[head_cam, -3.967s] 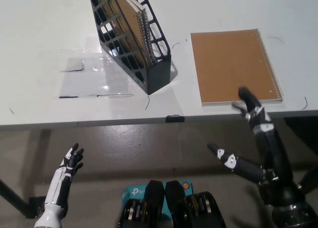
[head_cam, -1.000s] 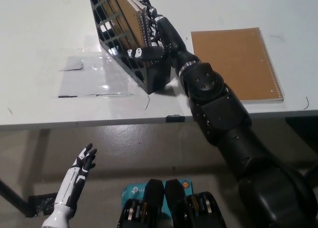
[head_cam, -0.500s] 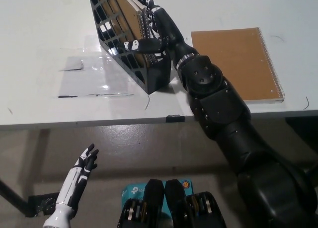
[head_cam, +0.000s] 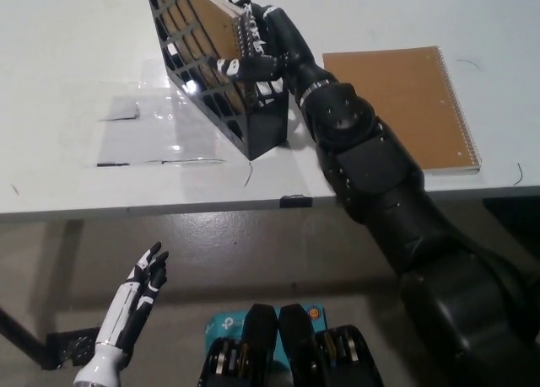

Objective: Use the right hand to pick up a book from the book holder on the left side and put it on another book on the right side

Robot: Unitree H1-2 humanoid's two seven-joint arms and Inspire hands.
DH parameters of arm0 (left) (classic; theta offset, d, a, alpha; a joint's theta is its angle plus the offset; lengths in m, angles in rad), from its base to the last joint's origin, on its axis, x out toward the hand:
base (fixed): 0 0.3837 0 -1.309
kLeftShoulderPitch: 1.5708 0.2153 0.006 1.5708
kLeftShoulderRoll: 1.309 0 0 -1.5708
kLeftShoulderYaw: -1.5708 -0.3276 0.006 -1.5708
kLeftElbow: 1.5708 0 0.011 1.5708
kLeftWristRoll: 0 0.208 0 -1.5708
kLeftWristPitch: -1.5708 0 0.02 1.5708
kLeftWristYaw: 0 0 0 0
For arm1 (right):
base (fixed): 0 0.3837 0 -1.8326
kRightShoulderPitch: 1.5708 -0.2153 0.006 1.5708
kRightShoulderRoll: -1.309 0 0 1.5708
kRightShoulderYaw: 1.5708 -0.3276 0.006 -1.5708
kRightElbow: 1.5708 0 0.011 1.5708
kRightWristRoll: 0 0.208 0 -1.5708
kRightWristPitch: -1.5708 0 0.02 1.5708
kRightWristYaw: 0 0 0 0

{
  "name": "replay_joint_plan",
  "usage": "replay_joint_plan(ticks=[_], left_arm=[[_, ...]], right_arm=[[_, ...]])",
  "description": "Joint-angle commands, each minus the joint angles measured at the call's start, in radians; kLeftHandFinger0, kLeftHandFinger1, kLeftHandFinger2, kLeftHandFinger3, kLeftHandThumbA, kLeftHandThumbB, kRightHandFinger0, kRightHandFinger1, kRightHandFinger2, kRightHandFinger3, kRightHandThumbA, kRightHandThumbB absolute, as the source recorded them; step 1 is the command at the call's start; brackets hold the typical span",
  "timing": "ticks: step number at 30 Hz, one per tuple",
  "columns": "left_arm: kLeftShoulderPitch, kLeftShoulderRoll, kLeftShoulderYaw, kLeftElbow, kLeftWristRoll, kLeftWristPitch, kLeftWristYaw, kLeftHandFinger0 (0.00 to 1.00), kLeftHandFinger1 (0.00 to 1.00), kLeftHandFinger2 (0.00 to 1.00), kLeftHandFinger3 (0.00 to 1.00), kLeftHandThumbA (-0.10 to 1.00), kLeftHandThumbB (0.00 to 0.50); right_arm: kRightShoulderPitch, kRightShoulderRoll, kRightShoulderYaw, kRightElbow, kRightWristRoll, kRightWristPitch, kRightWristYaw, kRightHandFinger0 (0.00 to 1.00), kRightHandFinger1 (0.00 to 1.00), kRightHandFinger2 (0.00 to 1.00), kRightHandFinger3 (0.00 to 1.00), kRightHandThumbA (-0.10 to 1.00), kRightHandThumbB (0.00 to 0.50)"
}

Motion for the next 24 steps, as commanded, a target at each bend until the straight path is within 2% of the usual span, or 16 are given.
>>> replay_joint_plan(ticks=[1, 3, 6, 9, 17, 20, 24], left_arm=[[-0.018, 0.018, -0.006, -0.017, 0.003, -0.023, -0.016, 0.97, 1.00, 1.00, 1.00, 0.93, 0.164], [-0.018, 0.019, -0.007, -0.016, -0.001, -0.026, -0.019, 0.97, 1.00, 1.00, 1.00, 0.92, 0.153], [-0.022, 0.021, -0.010, -0.015, 0.001, -0.036, -0.022, 0.97, 1.00, 1.00, 1.00, 0.91, 0.131], [-0.029, 0.017, -0.008, -0.015, -0.002, -0.031, -0.020, 0.95, 1.00, 1.00, 1.00, 0.89, 0.134], [-0.045, 0.015, -0.011, 0.002, 0.010, -0.047, -0.016, 0.93, 1.00, 1.00, 1.00, 0.91, 0.138], [-0.045, 0.018, -0.013, -0.003, 0.006, -0.043, -0.023, 0.93, 1.00, 1.00, 1.00, 0.93, 0.131], [-0.048, 0.018, -0.011, -0.004, -0.008, -0.032, -0.031, 0.93, 1.00, 1.00, 1.00, 0.93, 0.144]], right_arm=[[-0.077, 0.016, -0.022, -0.008, 0.029, 0.037, 0.006, 0.00, 0.38, 0.74, 0.72, -0.10, 0.151], [-0.072, 0.014, -0.028, -0.004, 0.032, 0.031, 0.013, 0.00, 0.40, 0.75, 0.72, -0.10, 0.142], [-0.070, 0.016, -0.058, -0.001, 0.055, 0.033, 0.014, 0.00, 0.41, 0.77, 0.78, -0.10, 0.120], [-0.080, 0.014, -0.068, 0.006, 0.052, 0.031, -0.004, 0.00, 0.42, 0.77, 0.80, -0.10, 0.109], [-0.090, 0.016, -0.146, 0.009, 0.116, 0.004, 0.009, 0.00, 0.42, 0.77, 0.77, -0.10, 0.137], [-0.095, 0.028, -0.209, -0.012, 0.179, 0.008, 0.026, 0.00, 0.35, 0.74, 0.75, -0.10, 0.141], [-0.112, 0.044, -0.298, -0.067, 0.260, 0.022, 0.048, 0.00, 0.32, 0.73, 0.72, -0.10, 0.147]])
